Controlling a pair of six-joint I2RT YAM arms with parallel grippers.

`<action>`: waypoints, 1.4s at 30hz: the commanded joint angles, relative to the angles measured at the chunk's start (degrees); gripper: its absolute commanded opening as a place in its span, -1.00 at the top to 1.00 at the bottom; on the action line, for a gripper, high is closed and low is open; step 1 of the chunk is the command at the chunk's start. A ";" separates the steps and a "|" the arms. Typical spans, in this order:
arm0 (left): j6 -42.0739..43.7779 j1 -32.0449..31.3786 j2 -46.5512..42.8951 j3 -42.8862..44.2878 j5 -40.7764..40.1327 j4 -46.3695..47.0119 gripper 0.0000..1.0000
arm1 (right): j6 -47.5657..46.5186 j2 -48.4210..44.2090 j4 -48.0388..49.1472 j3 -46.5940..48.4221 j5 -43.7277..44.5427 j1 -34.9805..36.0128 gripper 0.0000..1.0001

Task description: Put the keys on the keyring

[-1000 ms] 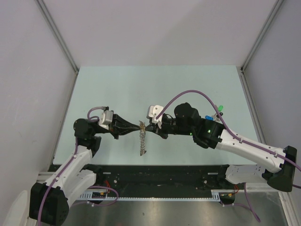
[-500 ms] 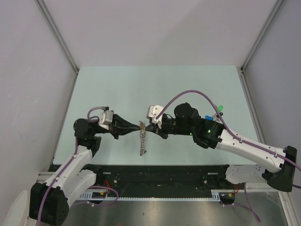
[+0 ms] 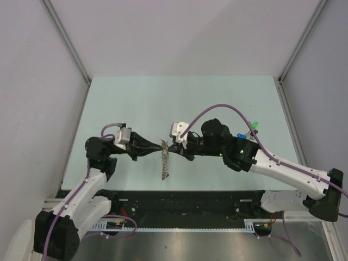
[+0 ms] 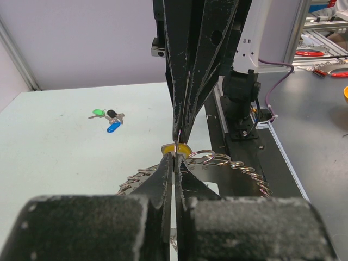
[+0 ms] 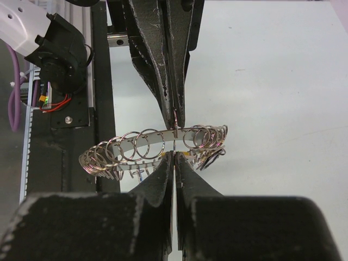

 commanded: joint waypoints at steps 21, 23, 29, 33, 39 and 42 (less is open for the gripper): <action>-0.84 -0.59 -0.44 1.53 0.34 2.59 0.99 | -0.32 -0.12 1.30 2.55 -0.03 0.32 1.00; -0.84 -0.59 -0.43 1.53 0.34 2.68 0.99 | -0.32 -0.03 1.30 2.55 -0.02 0.32 1.00; -0.84 -0.77 -0.35 1.53 0.42 2.59 0.99 | -0.32 -0.12 1.30 2.55 -0.20 0.32 1.00; -0.84 -0.86 -0.26 1.53 0.51 2.59 0.99 | -0.32 -0.12 1.39 2.55 -0.03 0.32 1.00; -0.92 -1.12 -0.08 1.61 0.69 2.51 0.99 | -0.32 -0.12 1.39 2.55 -0.02 0.32 1.00; -0.75 -1.38 -0.08 1.70 0.78 2.16 0.99 | -0.49 -0.20 1.39 2.55 -0.46 0.32 1.00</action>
